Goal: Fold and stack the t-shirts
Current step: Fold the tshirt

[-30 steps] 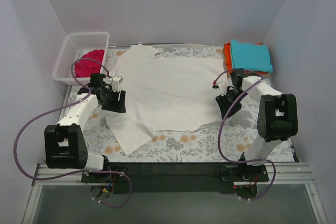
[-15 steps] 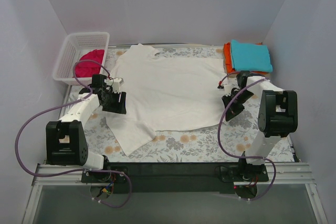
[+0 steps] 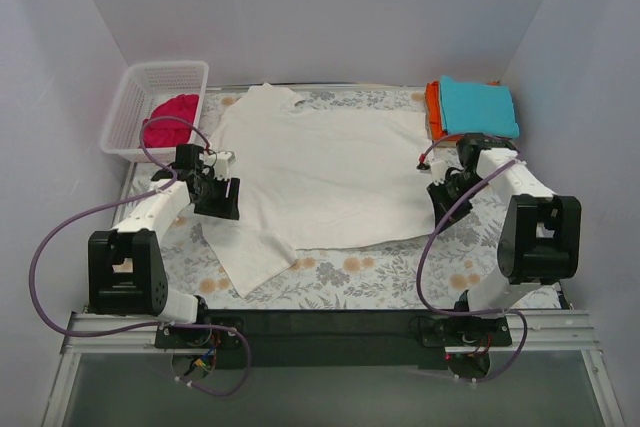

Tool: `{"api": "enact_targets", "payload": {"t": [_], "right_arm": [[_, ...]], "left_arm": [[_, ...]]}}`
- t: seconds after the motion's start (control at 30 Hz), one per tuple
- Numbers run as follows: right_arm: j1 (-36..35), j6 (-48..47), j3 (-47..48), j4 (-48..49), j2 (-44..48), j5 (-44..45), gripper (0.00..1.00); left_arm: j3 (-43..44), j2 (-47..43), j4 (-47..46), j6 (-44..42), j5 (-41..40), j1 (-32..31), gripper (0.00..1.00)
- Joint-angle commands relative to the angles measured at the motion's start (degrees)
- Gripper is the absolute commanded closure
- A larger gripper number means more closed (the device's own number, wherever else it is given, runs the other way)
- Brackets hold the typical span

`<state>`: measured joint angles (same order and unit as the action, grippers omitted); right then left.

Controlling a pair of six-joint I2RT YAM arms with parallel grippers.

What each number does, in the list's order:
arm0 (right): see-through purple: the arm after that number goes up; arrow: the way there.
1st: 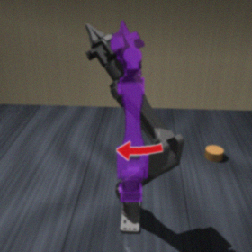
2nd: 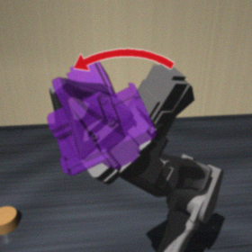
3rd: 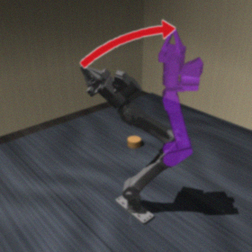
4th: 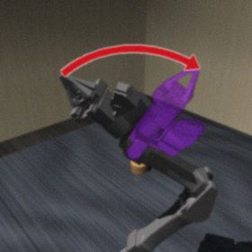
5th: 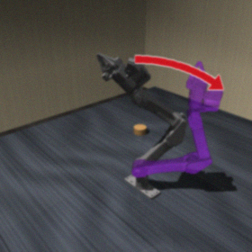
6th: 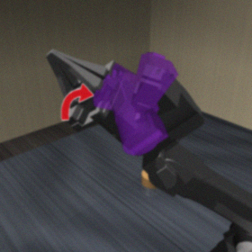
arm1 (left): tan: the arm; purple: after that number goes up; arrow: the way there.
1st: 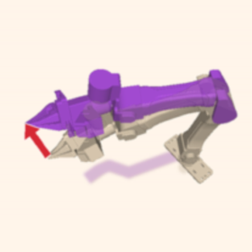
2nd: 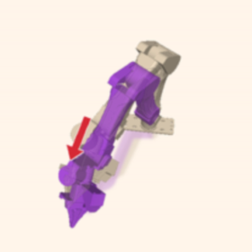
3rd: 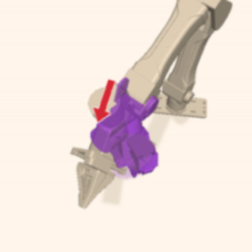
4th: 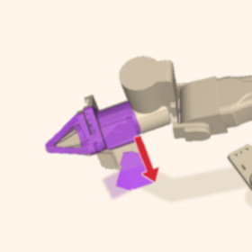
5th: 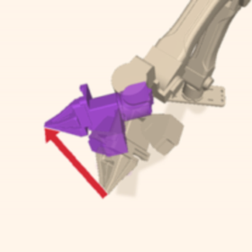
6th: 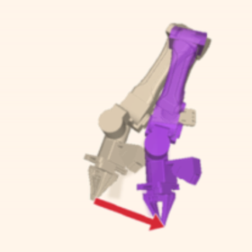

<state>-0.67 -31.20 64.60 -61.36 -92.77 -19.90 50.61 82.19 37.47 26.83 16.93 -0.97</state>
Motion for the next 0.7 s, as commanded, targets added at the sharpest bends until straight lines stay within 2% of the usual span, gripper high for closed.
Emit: {"api": "enact_targets", "payload": {"t": [0.0, 0.3, 0.33, 0.43, 0.47, 0.67], "right_arm": [[0.1, -2.9, -5.2, -3.4, 1.8, 3.1, 0.99], [0.1, -6.2, -12.0, -3.7, 4.5, 9.4, 0.99], [0.1, -6.4, -11.6, -3.8, 4.8, 9.9, 0.89], [0.1, -6.9, -7.3, -4.9, 5.9, 8.3, 0.78], [0.1, -7.0, -3.8, -5.4, 6.1, 7.3, 0.77], [-0.2, -5.6, 3.4, -5.4, 4.9, 1.4, 0.82]], "left_arm": [[0.4, -0.5, 0.1, -0.9, -0.5, -0.1, 0.46], [-0.4, -4.7, 4.1, -4.0, 0.6, -0.1, 0.48], [-0.6, -5.6, 5.4, -4.4, 0.9, -0.1, 0.49], [-1.2, -7.3, 8.0, -6.1, 0.6, -0.1, 0.51], [-1.5, -8.8, 8.5, -6.4, 0.6, -0.1, 0.52], [-3.0, -11.2, 10.3, -8.4, 2.0, -0.1, 0.58]]}}
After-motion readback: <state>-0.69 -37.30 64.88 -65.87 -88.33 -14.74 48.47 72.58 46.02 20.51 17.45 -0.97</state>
